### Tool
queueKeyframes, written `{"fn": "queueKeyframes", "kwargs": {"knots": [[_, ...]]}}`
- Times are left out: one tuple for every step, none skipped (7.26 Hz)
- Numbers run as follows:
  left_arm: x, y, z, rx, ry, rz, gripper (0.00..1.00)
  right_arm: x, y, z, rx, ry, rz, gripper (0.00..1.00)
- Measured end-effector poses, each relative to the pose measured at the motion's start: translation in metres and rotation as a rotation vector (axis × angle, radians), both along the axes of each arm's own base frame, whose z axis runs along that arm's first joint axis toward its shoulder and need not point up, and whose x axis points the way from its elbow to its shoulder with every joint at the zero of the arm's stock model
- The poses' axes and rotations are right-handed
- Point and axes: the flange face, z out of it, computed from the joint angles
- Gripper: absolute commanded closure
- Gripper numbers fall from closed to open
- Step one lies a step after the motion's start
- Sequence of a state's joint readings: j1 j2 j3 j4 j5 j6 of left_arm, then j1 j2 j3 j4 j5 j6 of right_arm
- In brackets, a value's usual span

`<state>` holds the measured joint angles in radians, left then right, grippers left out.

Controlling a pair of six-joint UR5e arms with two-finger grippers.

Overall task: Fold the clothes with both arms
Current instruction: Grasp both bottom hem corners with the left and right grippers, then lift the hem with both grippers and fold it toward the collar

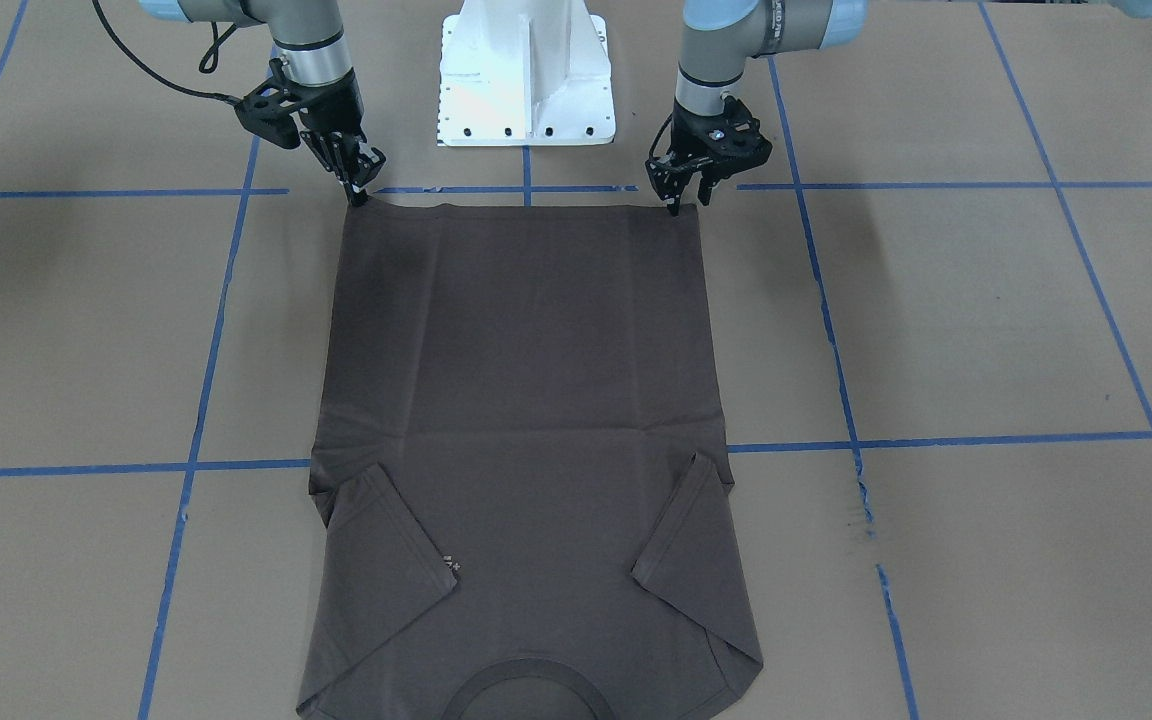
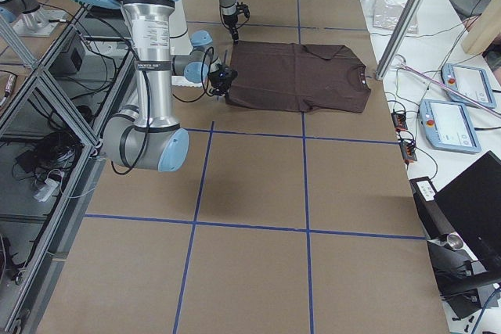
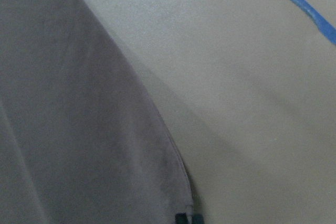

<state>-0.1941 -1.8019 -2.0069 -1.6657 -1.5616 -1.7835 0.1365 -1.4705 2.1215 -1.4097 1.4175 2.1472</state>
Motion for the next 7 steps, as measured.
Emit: {"fn": "queueKeyframes", "kwargs": {"knots": [[0.0, -0.001, 0.0, 0.0, -0.001, -0.003, 1.0, 0.0, 0.0, 0.0, 0.0, 0.0, 0.0, 1.0], [0.001, -0.002, 0.0, 0.001, -0.001, -0.004, 1.0, 0.0, 0.0, 0.0, 0.0, 0.0, 0.001, 1.0], [0.001, -0.003, -0.003, 0.002, 0.004, -0.006, 1.0, 0.0, 0.0, 0.0, 0.0, -0.001, 0.001, 1.0], [0.001, -0.006, -0.011, 0.004, 0.019, -0.01, 1.0, 0.001, -0.001, -0.001, 0.0, -0.002, 0.002, 1.0], [0.0, -0.008, -0.023, 0.006, 0.04, -0.012, 1.0, 0.003, -0.001, -0.003, 0.001, -0.007, 0.003, 1.0], [-0.007, -0.008, -0.036, 0.007, 0.067, -0.015, 1.0, 0.006, -0.001, -0.006, 0.003, -0.014, 0.003, 1.0], [-0.022, -0.003, -0.053, 0.005, 0.094, -0.015, 1.0, 0.013, 0.001, -0.011, 0.004, -0.025, -0.002, 1.0]]}}
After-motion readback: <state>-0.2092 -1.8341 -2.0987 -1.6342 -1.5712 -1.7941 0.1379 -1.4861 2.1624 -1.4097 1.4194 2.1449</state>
